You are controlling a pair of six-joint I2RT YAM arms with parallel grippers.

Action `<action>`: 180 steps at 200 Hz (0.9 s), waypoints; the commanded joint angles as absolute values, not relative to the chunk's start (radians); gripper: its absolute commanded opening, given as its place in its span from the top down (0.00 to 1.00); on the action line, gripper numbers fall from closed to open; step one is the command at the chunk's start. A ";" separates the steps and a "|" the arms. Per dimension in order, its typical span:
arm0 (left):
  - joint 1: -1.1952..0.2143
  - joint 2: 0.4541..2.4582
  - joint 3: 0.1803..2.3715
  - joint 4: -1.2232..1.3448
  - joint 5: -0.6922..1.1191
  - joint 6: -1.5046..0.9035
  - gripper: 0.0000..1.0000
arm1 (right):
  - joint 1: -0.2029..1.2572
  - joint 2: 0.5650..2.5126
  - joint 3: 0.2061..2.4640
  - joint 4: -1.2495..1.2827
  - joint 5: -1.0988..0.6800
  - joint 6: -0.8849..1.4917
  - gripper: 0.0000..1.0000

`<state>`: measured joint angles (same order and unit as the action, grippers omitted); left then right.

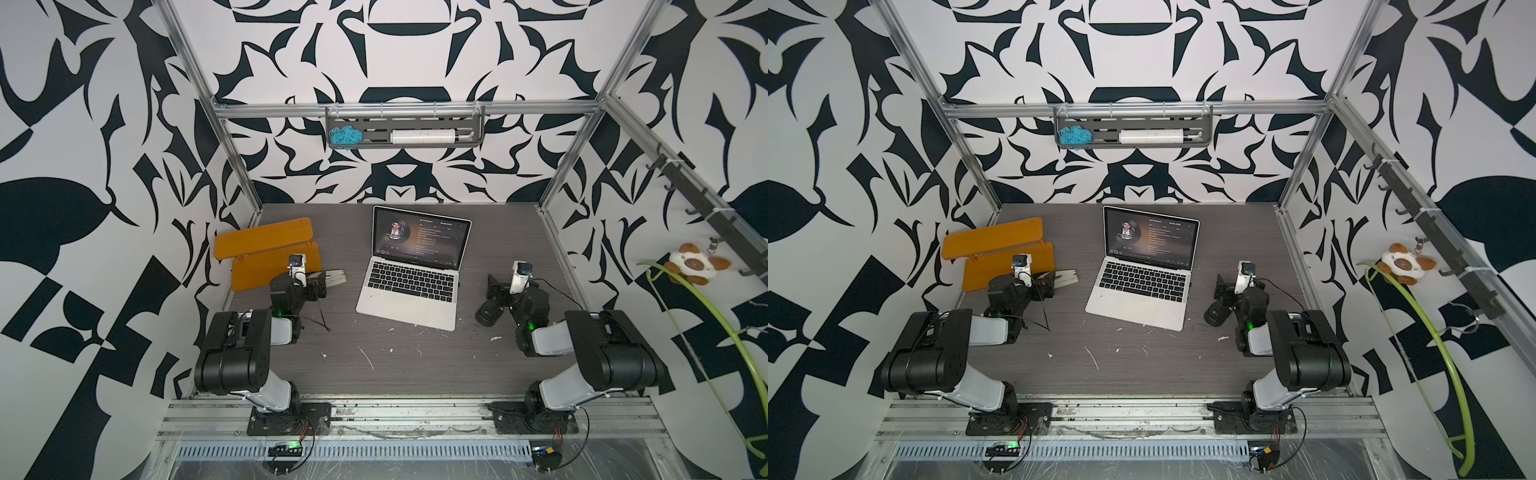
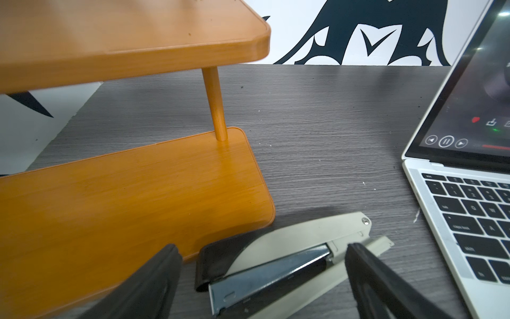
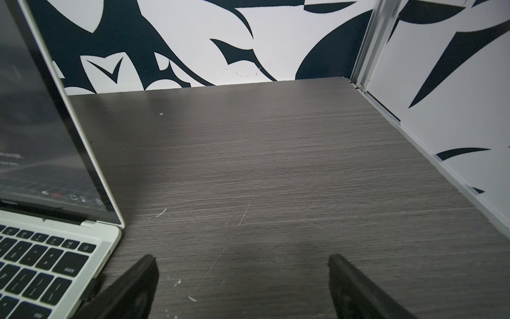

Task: Remove the wireless mouse receiver from the laptop
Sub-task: Pick up the mouse from the center of the board.

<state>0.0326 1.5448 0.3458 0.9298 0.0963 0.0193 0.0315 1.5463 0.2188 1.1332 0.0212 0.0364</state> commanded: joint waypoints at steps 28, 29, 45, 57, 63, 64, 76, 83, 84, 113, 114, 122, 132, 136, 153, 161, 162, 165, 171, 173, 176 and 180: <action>0.037 1.531 0.364 0.916 0.091 0.010 0.01 | 0.028 1.473 0.373 0.883 0.100 0.069 0.00; 0.037 1.529 0.366 0.914 0.088 0.008 0.01 | 0.029 1.470 0.382 0.865 0.099 0.069 0.00; 0.035 1.454 0.432 0.716 0.046 -0.014 0.01 | 0.029 1.457 0.527 0.605 0.105 0.092 0.00; 0.033 1.400 0.498 0.540 -0.014 -0.050 0.01 | 0.027 1.455 0.614 0.474 0.127 0.165 0.00; 0.028 1.382 0.533 0.456 -0.048 -0.080 0.01 | 0.027 1.443 0.631 0.430 0.116 0.180 0.00; 0.027 1.380 0.540 0.442 -0.056 -0.088 0.01 | 0.027 1.441 0.634 0.424 0.113 0.184 0.00; 0.027 1.359 0.624 0.257 -0.116 -0.209 0.01 | 0.026 1.404 0.659 0.359 0.055 0.233 0.00; 0.027 1.359 0.684 0.141 -0.115 -0.252 0.01 | 0.027 1.390 0.680 0.303 0.005 0.249 0.00; 0.027 1.361 0.693 0.125 -0.111 -0.255 0.01 | 0.028 1.388 0.683 0.296 -0.002 0.253 0.00; 0.018 1.358 0.789 -0.067 0.031 -0.311 0.01 | 0.130 1.402 0.823 -0.017 0.084 0.350 0.06; 0.018 1.355 0.788 -0.067 0.034 -0.314 0.01 | 0.137 1.401 0.826 -0.026 0.097 0.352 0.06; 0.013 1.329 0.773 -0.063 0.068 -0.335 0.01 | 0.202 1.391 0.842 -0.093 0.211 0.372 0.06; 0.006 1.292 0.749 -0.060 0.088 -0.365 0.01 | 0.276 1.373 0.851 -0.172 0.303 0.418 0.06; 0.003 1.279 0.740 -0.057 0.098 -0.379 0.01 | 0.299 1.366 0.854 -0.205 0.329 0.449 0.06; -0.007 1.204 0.702 -0.037 0.184 -0.419 0.01 | 0.388 1.349 0.847 -0.341 0.421 0.590 0.06; -0.026 1.181 0.694 -0.042 0.213 -0.424 0.01 | 0.425 1.336 0.834 -0.391 0.468 0.644 0.06; -0.029 1.177 0.694 -0.044 0.215 -0.424 0.01 | 0.429 1.334 0.833 -0.397 0.470 0.652 0.06; -0.040 1.167 0.694 -0.052 0.213 -0.423 0.01 | 0.437 1.328 0.827 -0.415 0.488 0.680 0.06; -0.069 1.150 0.693 -0.067 0.207 -0.421 0.01 | 0.462 1.314 0.810 -0.433 0.504 0.719 0.05; -0.081 1.144 0.693 -0.070 0.205 -0.420 0.01 | 0.468 1.309 0.803 -0.437 0.504 0.729 0.05; -0.096 1.134 0.691 -0.074 0.205 -0.420 0.01 | 0.475 1.304 0.792 -0.441 0.506 0.740 0.05; -0.119 1.123 0.689 -0.078 0.203 -0.420 0.01 | 0.483 1.293 0.780 -0.452 0.512 0.760 0.05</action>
